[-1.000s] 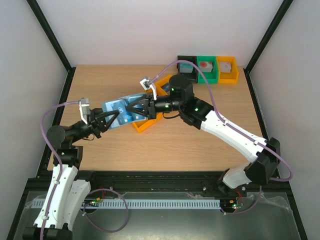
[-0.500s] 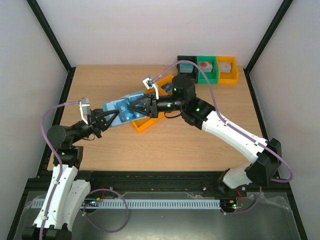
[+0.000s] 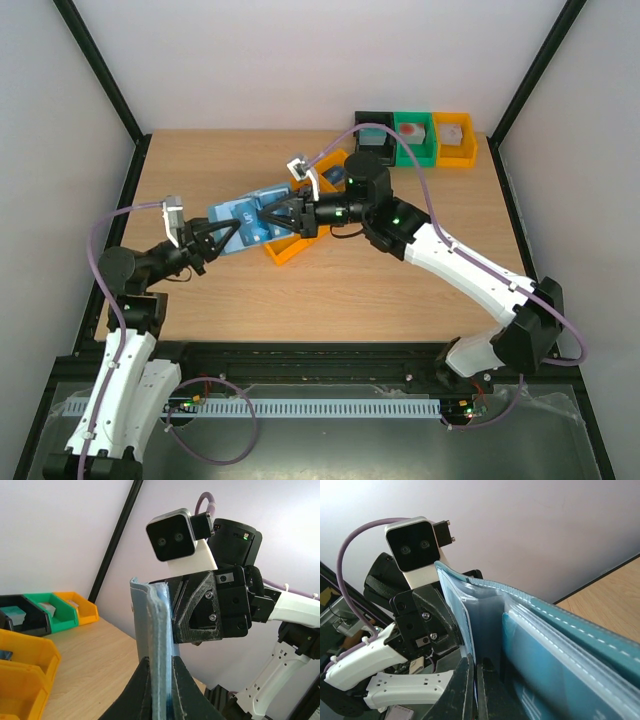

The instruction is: Take the credit cards out of the card holder

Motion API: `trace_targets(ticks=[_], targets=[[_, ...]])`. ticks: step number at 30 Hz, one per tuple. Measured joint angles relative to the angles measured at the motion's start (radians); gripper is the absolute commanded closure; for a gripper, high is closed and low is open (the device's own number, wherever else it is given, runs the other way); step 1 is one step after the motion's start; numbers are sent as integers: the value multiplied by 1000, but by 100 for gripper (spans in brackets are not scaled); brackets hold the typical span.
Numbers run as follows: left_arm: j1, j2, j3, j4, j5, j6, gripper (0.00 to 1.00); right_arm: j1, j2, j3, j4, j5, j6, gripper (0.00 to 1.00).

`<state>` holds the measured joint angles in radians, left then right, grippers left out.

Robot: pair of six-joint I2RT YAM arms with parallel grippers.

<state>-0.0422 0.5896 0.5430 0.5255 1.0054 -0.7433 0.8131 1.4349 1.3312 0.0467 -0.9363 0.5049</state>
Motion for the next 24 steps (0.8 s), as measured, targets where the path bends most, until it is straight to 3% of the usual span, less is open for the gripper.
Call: trace_targets(ticks=[12,18,24], targets=[[-3,5,0,-23,-31,3,98,-60,-42,-26,-19,19,13,98],[-2,6,0,-18,-29,5,98,-57,-28,-26,-6,-56,43,69],[-2,6,0,-13,-24,10,98,-44,-27,-30,42,-104,53,67]])
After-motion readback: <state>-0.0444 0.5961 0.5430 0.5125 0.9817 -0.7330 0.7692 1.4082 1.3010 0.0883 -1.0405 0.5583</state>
